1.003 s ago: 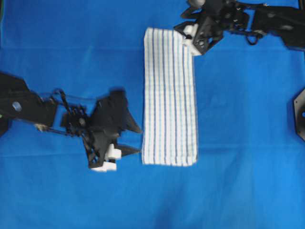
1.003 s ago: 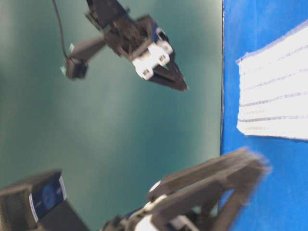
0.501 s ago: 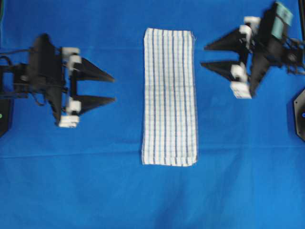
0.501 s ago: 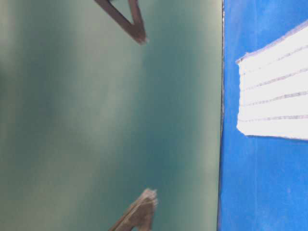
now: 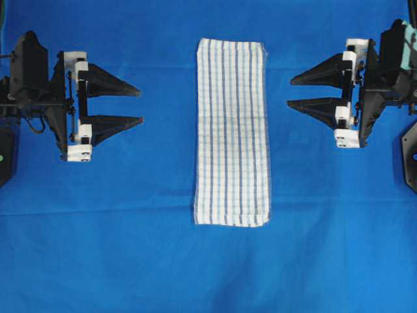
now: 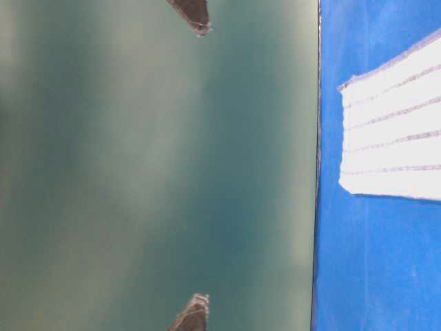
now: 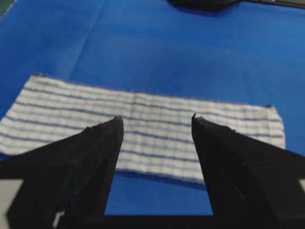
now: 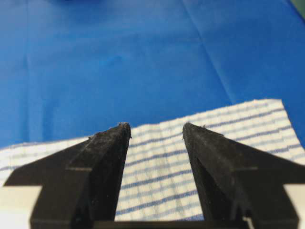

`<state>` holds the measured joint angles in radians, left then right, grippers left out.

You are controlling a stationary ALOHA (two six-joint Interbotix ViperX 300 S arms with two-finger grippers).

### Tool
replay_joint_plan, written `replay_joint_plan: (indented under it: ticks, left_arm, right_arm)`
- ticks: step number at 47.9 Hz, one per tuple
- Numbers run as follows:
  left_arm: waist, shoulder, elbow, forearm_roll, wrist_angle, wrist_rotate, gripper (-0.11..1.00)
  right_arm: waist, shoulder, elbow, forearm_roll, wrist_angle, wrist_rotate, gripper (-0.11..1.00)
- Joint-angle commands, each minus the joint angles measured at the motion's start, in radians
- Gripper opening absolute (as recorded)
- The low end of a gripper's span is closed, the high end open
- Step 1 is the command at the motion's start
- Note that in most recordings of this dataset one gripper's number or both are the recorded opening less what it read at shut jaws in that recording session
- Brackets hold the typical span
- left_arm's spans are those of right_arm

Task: Fold the blue towel.
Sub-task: 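Move both grippers to the strip's far end and grasp its corners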

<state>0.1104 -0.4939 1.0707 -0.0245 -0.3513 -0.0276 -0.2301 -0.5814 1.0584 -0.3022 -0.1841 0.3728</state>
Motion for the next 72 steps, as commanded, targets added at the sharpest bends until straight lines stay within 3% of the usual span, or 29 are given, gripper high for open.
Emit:
replay_joint_plan:
  ticks: [1, 12, 21, 27, 36, 46, 58, 72]
  left_arm:
    - [0.003, 0.003, -0.028, 0.000, -0.008, 0.002, 0.53]
    - [0.051, 0.086, -0.084, 0.000, -0.015, 0.005, 0.58]
    - [0.137, 0.224, -0.179, 0.000, -0.014, 0.009, 0.80]
    - [0.204, 0.359, -0.253, 0.000, -0.017, 0.008, 0.89]
    - [0.273, 0.569, -0.379, 0.000, -0.015, 0.008, 0.90]
    - [0.330, 0.727, -0.476, 0.000, -0.015, 0.008, 0.90]
    - [0.368, 0.859, -0.545, -0.002, -0.015, 0.006, 0.90]
    - [0.377, 0.914, -0.581, -0.003, -0.014, 0.003, 0.87]
  right_arm:
    - [-0.003, 0.008, -0.026, 0.003, -0.009, 0.000, 0.55]
    - [-0.087, 0.049, -0.046, 0.003, -0.032, -0.002, 0.58]
    - [-0.201, 0.150, -0.091, 0.000, -0.028, -0.009, 0.67]
    - [-0.265, 0.241, -0.124, -0.002, -0.028, -0.015, 0.67]
    - [-0.344, 0.416, -0.176, -0.011, -0.034, -0.017, 0.67]
    - [-0.370, 0.571, -0.232, -0.015, -0.049, -0.020, 0.67]
    - [-0.402, 0.699, -0.262, -0.015, -0.083, -0.020, 0.67]
    - [-0.407, 0.772, -0.282, -0.009, -0.097, -0.020, 0.66]
